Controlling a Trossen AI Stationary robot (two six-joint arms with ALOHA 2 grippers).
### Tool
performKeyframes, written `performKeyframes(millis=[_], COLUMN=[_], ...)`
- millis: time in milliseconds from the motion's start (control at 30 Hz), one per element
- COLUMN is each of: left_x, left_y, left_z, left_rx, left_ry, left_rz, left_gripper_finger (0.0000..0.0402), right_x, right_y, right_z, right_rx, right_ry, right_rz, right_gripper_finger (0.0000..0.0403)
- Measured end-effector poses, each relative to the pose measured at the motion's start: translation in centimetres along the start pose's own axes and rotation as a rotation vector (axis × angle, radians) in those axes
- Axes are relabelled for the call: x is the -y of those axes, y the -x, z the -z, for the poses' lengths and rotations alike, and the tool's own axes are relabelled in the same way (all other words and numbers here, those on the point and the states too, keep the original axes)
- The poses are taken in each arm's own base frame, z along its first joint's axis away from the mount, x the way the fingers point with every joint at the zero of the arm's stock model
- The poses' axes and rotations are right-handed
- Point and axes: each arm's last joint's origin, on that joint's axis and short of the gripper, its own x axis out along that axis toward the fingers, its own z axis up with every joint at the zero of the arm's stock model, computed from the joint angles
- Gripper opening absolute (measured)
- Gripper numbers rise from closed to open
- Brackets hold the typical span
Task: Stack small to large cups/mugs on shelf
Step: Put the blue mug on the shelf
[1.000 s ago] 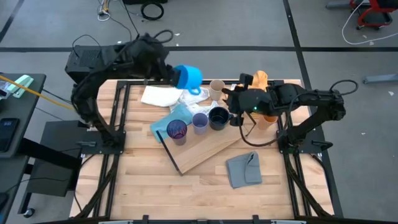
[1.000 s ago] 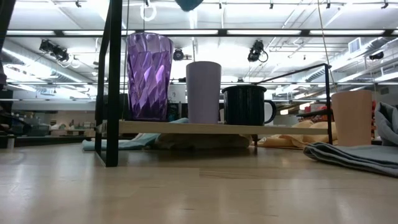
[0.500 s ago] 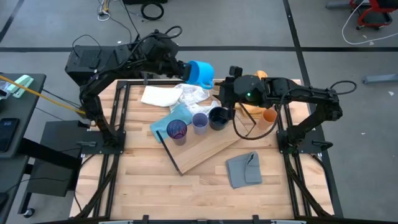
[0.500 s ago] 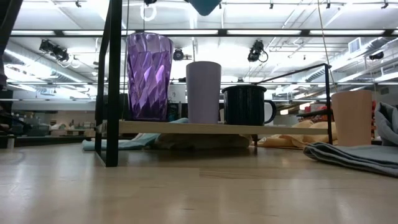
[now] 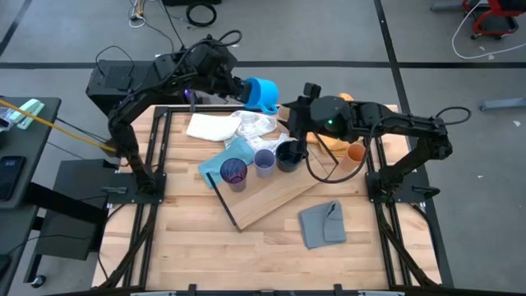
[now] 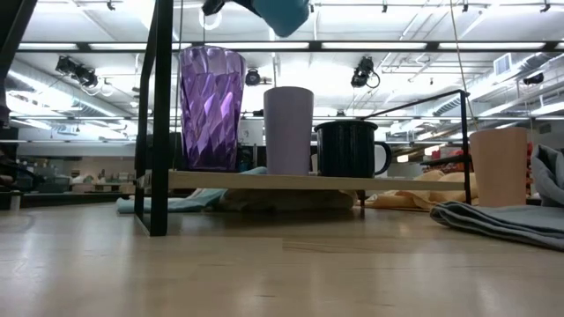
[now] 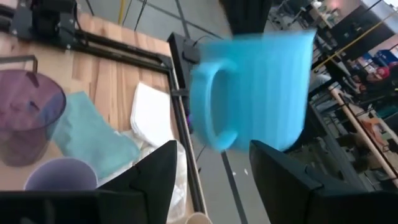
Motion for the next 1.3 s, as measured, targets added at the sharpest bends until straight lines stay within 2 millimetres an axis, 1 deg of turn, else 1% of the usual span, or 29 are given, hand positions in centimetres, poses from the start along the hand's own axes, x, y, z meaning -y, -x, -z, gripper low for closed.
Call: performKeyframes(millis=[167,300,533,733,1067,1300], left_x=[0.1,0.4,0.6,0.7,0.7,0.7], left_y=[-0.7,-1.0,-1.0,-1.0,-1.0,-1.0], left_z=[0.0,-0.4,-0.5,-0.5,-0.5,-0.5], left_rx=[-0.009,0.017,0.019,0.019,0.020,0.021], left_ry=[-0.016,-0.014,-0.013,-0.015,-0.024,-0.028], left_rz=[0.009,0.038,0.068,0.081,0.088,0.087], left_gripper_finger=[0.0011,0.0011,0.0011,0.0011,0.0011,0.0011], right_x=[0.1,0.0,-1.0,-0.9,-0.6,0.0], right_y=[0.0,-0.6,-2.1,-2.2,-2.0,-2.3], right_z=[-0.2,-0.2,-0.3,-0.4,-0.4,-0.2], right_rx=[0.018,0.017,-0.006,-0.003,0.001,0.000], right_ry=[-0.010,-0.012,-0.006,-0.027,-0.036,-0.065], right_rz=[0.007,-0.001,-0.015,0.006,0.017,0.020], right_gripper_finger=[0.0206,0.0205,0.0204,0.0198,0.0156,0.0104])
